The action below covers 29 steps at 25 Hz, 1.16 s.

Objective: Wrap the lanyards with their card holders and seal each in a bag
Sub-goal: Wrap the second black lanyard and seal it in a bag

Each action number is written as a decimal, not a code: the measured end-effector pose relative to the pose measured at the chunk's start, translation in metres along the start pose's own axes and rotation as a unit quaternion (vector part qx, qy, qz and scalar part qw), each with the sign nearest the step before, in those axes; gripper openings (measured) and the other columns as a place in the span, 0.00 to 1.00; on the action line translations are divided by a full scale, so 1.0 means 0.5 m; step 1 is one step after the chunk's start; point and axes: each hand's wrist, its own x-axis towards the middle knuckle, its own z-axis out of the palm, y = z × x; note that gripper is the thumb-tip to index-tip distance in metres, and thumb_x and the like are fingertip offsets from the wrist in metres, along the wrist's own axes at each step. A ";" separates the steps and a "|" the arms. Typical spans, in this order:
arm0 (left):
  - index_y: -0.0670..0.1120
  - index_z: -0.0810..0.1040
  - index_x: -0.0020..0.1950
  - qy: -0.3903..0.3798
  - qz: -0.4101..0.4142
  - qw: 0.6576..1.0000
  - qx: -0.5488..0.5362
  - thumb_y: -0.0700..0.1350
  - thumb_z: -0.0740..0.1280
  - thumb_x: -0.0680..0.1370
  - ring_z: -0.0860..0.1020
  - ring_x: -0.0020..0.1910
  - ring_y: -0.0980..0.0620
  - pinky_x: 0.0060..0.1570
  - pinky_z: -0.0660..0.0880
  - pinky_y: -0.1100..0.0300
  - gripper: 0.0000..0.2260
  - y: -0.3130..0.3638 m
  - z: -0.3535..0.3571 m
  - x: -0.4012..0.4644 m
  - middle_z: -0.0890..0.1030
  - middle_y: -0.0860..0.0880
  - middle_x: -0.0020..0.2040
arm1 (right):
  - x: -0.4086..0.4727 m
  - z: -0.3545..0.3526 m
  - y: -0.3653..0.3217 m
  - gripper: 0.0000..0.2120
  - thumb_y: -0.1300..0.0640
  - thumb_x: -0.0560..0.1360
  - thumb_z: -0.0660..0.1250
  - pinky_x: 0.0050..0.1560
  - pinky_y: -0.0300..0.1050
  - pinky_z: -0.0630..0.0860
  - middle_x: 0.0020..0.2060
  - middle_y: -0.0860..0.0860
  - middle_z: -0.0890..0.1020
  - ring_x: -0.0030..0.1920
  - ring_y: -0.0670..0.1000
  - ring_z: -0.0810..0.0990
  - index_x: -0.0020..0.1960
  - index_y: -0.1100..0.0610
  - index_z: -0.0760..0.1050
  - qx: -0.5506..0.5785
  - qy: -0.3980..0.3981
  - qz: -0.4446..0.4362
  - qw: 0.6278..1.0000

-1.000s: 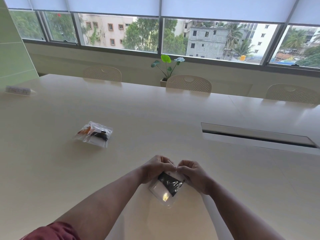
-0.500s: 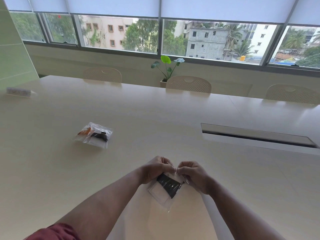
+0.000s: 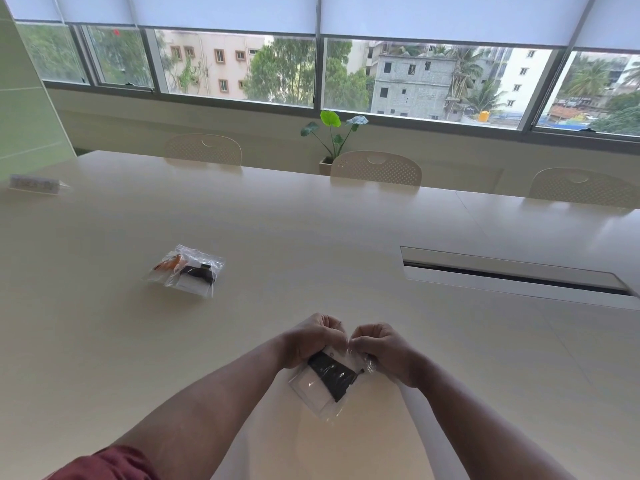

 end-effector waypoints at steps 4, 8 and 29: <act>0.45 0.79 0.39 0.024 0.000 1.000 -0.012 0.40 0.72 0.66 0.76 0.32 0.52 0.33 0.74 0.61 0.05 -0.001 0.004 -0.001 0.78 0.47 0.34 | -0.005 0.005 -0.006 0.09 0.70 0.77 0.66 0.27 0.40 0.68 0.28 0.53 0.74 0.25 0.47 0.70 0.39 0.63 0.77 0.006 0.013 -0.004 1.000; 0.44 0.79 0.42 0.037 0.009 0.999 -0.023 0.43 0.73 0.68 0.76 0.33 0.52 0.36 0.74 0.60 0.06 0.000 0.009 -0.003 0.78 0.47 0.35 | -0.002 0.004 -0.002 0.12 0.71 0.75 0.64 0.31 0.45 0.56 0.23 0.52 0.69 0.23 0.47 0.63 0.36 0.61 0.74 0.024 0.059 -0.007 0.998; 0.45 0.80 0.41 -0.007 0.013 1.000 -0.022 0.41 0.74 0.75 0.77 0.32 0.54 0.34 0.75 0.62 0.05 0.003 0.007 -0.012 0.80 0.48 0.35 | -0.013 -0.006 -0.023 0.05 0.62 0.69 0.69 0.28 0.38 0.64 0.28 0.52 0.73 0.26 0.46 0.69 0.38 0.63 0.76 -0.021 -0.014 0.003 1.000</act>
